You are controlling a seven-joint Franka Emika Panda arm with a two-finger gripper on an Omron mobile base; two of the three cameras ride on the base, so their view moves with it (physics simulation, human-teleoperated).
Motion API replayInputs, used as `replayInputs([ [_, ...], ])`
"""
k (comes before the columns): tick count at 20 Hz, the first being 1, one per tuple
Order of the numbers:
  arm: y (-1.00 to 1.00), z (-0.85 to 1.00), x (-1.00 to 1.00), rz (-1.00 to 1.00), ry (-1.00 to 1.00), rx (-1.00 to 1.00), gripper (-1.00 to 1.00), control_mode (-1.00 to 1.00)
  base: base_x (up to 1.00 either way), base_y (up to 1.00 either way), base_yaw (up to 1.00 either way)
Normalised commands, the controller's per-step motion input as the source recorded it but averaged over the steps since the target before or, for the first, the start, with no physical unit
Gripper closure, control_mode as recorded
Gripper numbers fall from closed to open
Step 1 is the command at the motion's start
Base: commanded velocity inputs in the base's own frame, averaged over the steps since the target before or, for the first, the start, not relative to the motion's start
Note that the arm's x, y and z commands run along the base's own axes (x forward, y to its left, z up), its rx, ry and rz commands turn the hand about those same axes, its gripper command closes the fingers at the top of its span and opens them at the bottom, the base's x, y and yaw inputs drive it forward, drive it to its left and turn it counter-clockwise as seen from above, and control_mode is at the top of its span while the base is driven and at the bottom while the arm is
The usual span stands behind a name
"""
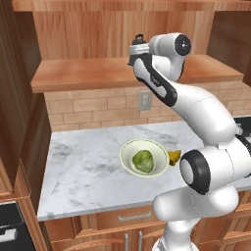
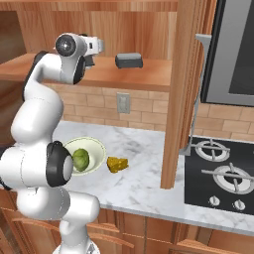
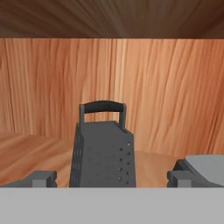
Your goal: Pick the cheese from the fridge and the cheese grater from the cabinet and place them next to the salad bowl.
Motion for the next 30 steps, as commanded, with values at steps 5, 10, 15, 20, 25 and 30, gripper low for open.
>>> replayInputs([
  [5,0.03,0.00,0.18,0.00,0.00,0.00,-1.00,-1.00,0.00,0.00,0.00],
  [10,0.00,0.00,0.18,0.00,0.00,0.00,-1.00,-1.00,0.00,0.00,0.00],
  [15,0.03,0.00,0.16,0.00,0.00,0.00,-1.00,-1.00,0.00,0.00,0.00],
  [20,0.17,-0.02,0.03,0.01,0.00,0.00,-1.00,-1.00,0.00,0.00,0.00],
  [25,0.10,0.00,0.03,0.01,0.00,0.00,-1.00,-1.00,0.00,0.00,0.00],
  [30,0.00,0.00,0.04,0.02,0.00,0.00,-1.00,-1.00,0.00,0.00,0.00],
])
